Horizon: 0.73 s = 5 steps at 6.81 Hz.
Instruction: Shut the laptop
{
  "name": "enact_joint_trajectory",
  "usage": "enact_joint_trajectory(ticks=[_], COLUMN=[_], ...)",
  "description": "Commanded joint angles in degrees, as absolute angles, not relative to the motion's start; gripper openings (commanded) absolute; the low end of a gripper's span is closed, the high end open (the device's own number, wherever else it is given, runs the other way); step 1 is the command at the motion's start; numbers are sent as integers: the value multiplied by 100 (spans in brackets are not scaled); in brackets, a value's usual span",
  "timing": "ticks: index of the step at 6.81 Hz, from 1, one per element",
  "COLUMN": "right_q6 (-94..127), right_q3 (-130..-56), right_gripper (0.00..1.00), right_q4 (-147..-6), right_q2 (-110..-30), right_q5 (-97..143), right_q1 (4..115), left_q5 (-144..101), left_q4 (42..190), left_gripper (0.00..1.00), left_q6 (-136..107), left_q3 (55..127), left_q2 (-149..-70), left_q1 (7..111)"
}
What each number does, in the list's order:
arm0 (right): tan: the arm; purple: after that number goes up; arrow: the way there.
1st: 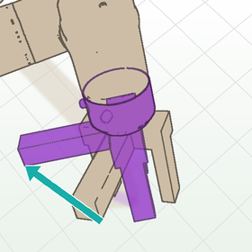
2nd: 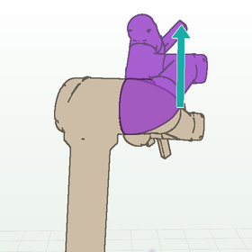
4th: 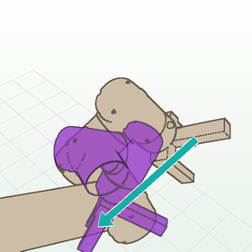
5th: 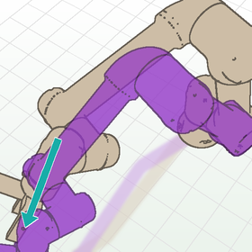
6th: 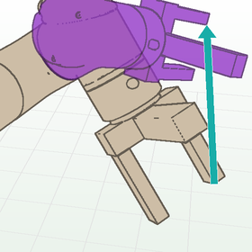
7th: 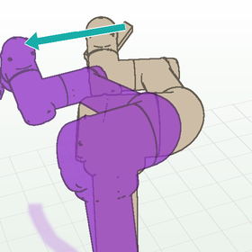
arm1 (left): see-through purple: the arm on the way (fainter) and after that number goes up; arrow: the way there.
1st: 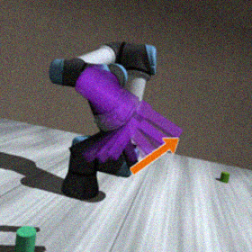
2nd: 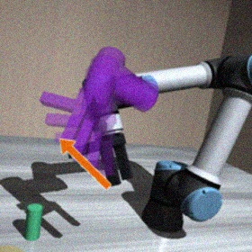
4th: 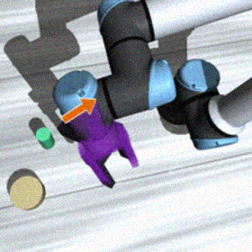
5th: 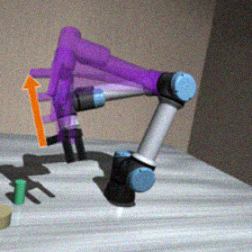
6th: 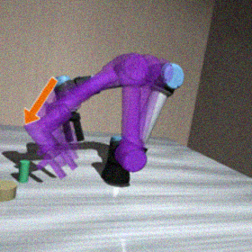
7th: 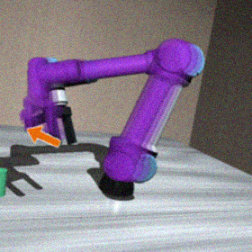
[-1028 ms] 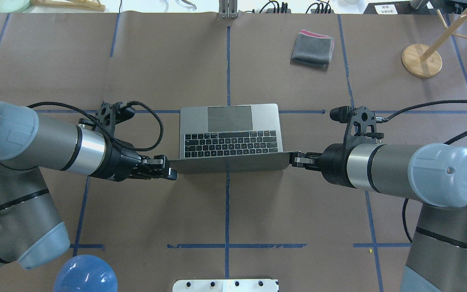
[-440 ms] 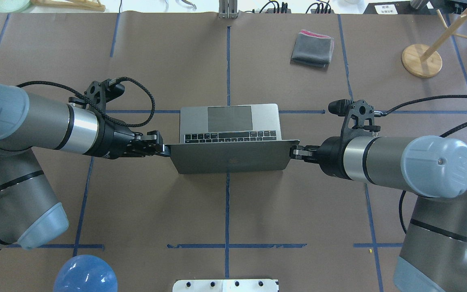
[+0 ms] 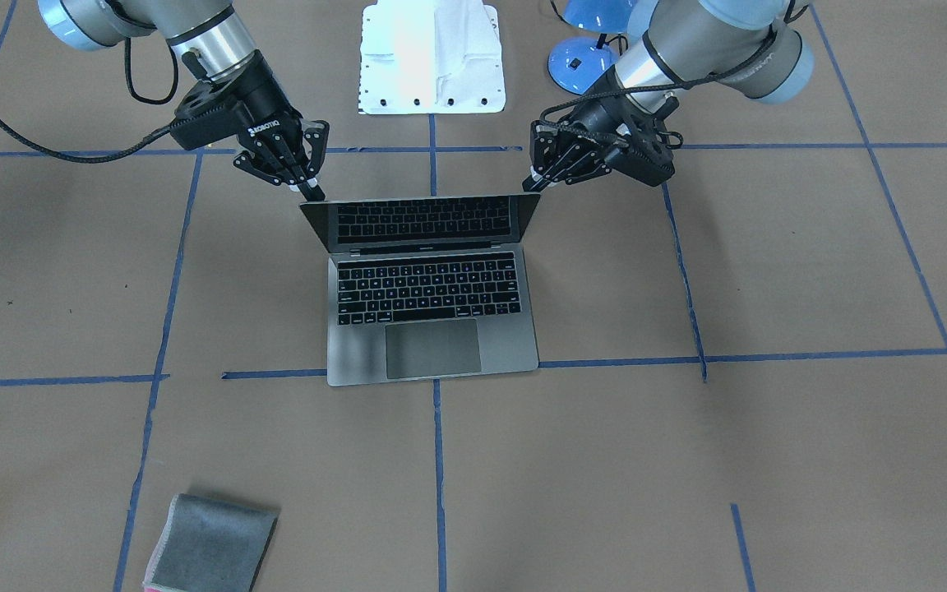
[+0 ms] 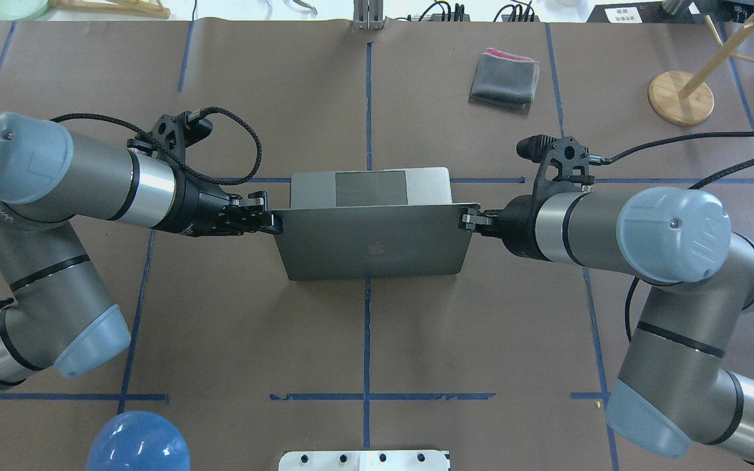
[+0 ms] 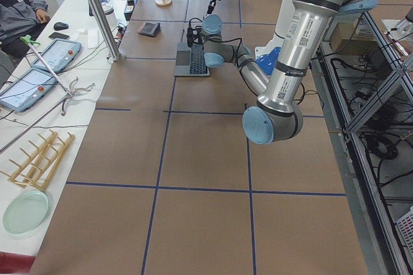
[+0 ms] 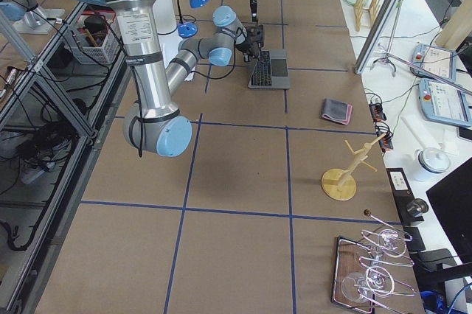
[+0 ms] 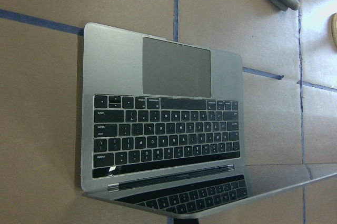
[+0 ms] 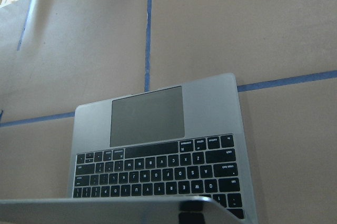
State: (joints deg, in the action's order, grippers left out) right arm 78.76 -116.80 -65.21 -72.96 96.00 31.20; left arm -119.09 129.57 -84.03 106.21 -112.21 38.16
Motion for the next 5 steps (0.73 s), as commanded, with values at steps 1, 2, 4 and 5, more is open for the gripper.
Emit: enact_joint_trajectory(ticks=[1, 2, 4, 5], right_q6=[7875, 7866, 7840, 7840], right_q3=[-11200, -10919, -10348, -9849], right_gripper=[0, 0, 0, 0], right_q4=[-6609, -6609, -6609, -6609], right_q2=[-6884, -6682, -6347, -5998], right_q5=[10000, 10124, 10125, 10125], right_q1=[3540, 3699, 3858, 3867], left_q5=[-11909, -11909, -11900, -11848], left_q4=[12964, 12964, 12955, 12964], left_gripper=[0, 0, 0, 0], left_q6=[-8385, -8376, -8350, -8350], left_q3=[10285, 10161, 9828, 9583], left_q2=[-11416, -11478, -11636, -11785], left_q1=[3858, 3885, 3937, 3937])
